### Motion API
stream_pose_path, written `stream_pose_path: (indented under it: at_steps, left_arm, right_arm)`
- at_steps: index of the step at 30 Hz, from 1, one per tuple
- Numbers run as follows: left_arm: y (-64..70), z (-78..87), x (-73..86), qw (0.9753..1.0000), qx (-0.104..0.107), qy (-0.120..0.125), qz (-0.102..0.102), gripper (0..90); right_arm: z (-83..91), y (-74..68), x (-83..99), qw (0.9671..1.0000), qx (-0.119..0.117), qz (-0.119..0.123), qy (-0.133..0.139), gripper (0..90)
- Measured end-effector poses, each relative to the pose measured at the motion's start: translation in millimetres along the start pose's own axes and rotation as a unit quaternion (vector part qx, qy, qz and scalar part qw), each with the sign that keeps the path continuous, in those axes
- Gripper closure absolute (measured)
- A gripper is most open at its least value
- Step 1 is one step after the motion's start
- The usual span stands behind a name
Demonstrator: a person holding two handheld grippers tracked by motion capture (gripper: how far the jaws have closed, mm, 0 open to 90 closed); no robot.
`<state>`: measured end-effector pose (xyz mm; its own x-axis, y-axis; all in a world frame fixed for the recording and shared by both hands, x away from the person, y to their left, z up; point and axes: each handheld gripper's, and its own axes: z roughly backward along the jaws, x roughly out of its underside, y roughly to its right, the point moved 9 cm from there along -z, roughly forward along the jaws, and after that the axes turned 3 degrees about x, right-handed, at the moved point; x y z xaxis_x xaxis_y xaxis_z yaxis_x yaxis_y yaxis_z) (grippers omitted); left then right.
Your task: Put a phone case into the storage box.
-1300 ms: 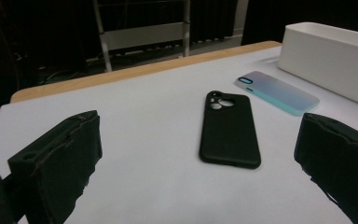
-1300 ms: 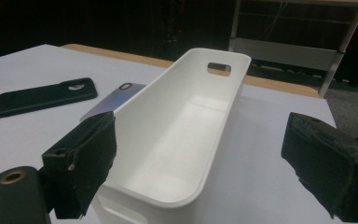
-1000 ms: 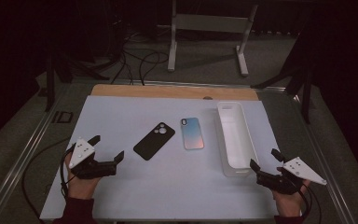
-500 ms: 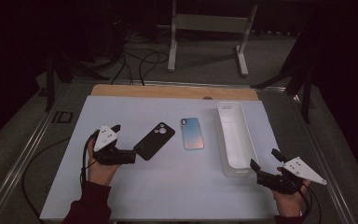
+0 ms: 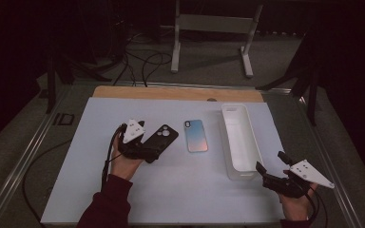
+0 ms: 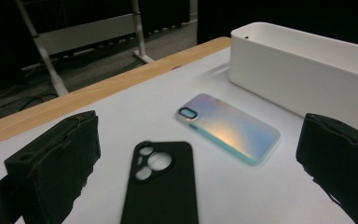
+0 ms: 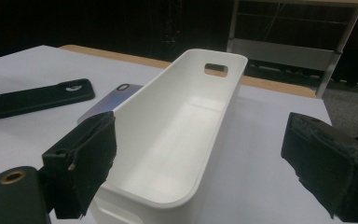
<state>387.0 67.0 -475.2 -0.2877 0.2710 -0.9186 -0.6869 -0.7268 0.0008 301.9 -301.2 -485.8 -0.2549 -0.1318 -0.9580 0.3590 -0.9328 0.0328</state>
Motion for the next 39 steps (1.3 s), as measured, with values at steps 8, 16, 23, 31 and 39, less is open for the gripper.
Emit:
stream_pose_path:
  at_steps: [8,16,23,31,39]
  left_arm:
    - [10.2,-24.1,-16.1,0.9998,0.018,0.004,-0.007,0.1]
    - [15.5,-38.8,-23.2,0.9994,0.034,0.011,-0.001,0.3]
    - [15.3,-59.1,-28.6,0.9993,0.034,0.013,-0.005,0.8]
    - [16.0,-72.0,-29.4,0.9992,0.034,0.018,-0.007,0.9]
    - [19.2,-83.1,-30.8,0.9993,0.033,0.018,-0.008,0.9]
  right_arm:
    - [0.7,0.7,-0.3,1.0,0.0,-0.001,0.0,10.0]
    - [1.6,1.8,-1.1,1.0,0.002,-0.002,0.003,10.0]
    - [1.9,2.0,-1.2,1.0,0.002,-0.004,0.004,10.0]
    - [0.7,0.4,-0.7,1.0,0.001,-0.002,0.003,10.0]
    - [-0.2,-0.5,-0.1,1.0,0.0,-0.001,0.002,10.0]
